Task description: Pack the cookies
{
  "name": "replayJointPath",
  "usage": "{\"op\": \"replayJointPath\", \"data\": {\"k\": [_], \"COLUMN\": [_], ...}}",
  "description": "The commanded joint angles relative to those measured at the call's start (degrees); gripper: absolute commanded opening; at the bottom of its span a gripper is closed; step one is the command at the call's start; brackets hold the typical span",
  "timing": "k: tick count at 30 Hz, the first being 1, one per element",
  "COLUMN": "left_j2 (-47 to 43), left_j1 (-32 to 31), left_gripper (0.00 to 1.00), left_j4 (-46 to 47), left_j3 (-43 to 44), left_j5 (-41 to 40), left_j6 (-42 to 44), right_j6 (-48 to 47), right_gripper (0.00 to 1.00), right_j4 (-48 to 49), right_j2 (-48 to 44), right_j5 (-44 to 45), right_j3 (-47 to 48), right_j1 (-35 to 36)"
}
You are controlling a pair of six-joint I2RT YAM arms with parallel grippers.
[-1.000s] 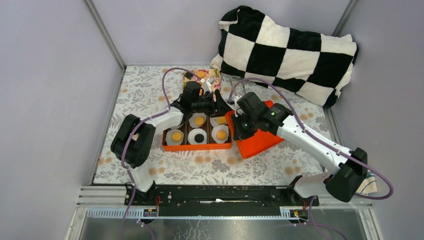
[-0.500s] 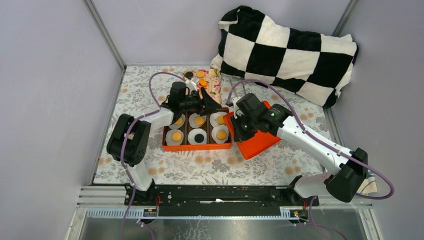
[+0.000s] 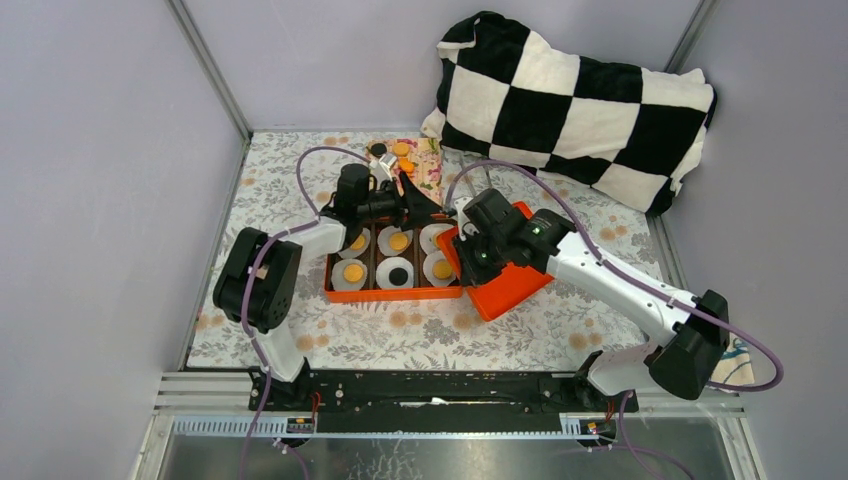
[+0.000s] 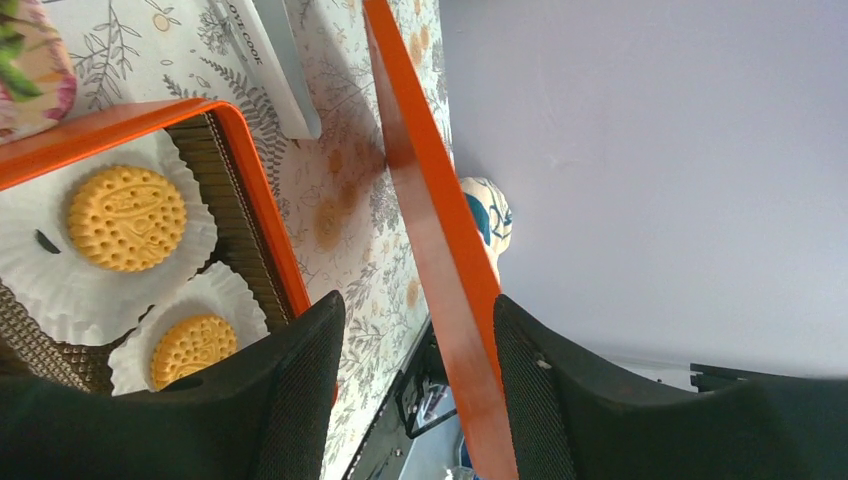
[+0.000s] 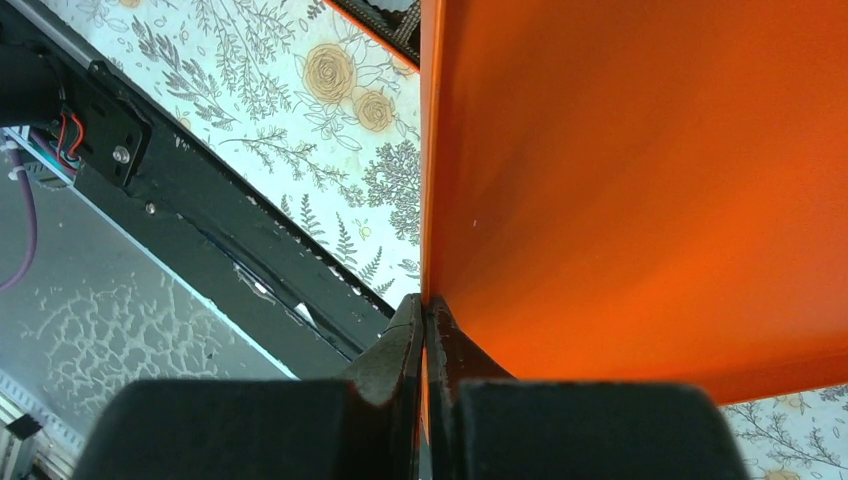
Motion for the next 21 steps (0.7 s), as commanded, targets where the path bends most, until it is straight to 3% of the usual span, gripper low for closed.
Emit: {"op": "replayJointPath", "data": {"k": [1, 15, 21], "left_j2": [0.8, 4.3, 4.1], "left_j1": [-1.3, -8.2, -8.6], "left_gripper": [0.62, 0.60, 0.22], "left_j4": [3.2, 5.8, 4.6], "left_j3": [1.0, 3.5, 2.8], "left_j5": [2.3, 3.8, 4.4], "left_j6": [-1.2, -4.2, -3.3], "right_j6": [-1.4, -3.2, -3.9], "right_gripper": [0.00, 0.00, 0.00], "right_j4": [3.2, 3.8, 3.5], "right_j2": [0.7, 4.9, 4.7], "right_j5": [-1.7, -2.0, 0.3], "right_j3": [2.7, 7.9, 7.7], "right_j1": [1.9, 4.0, 4.1]}}
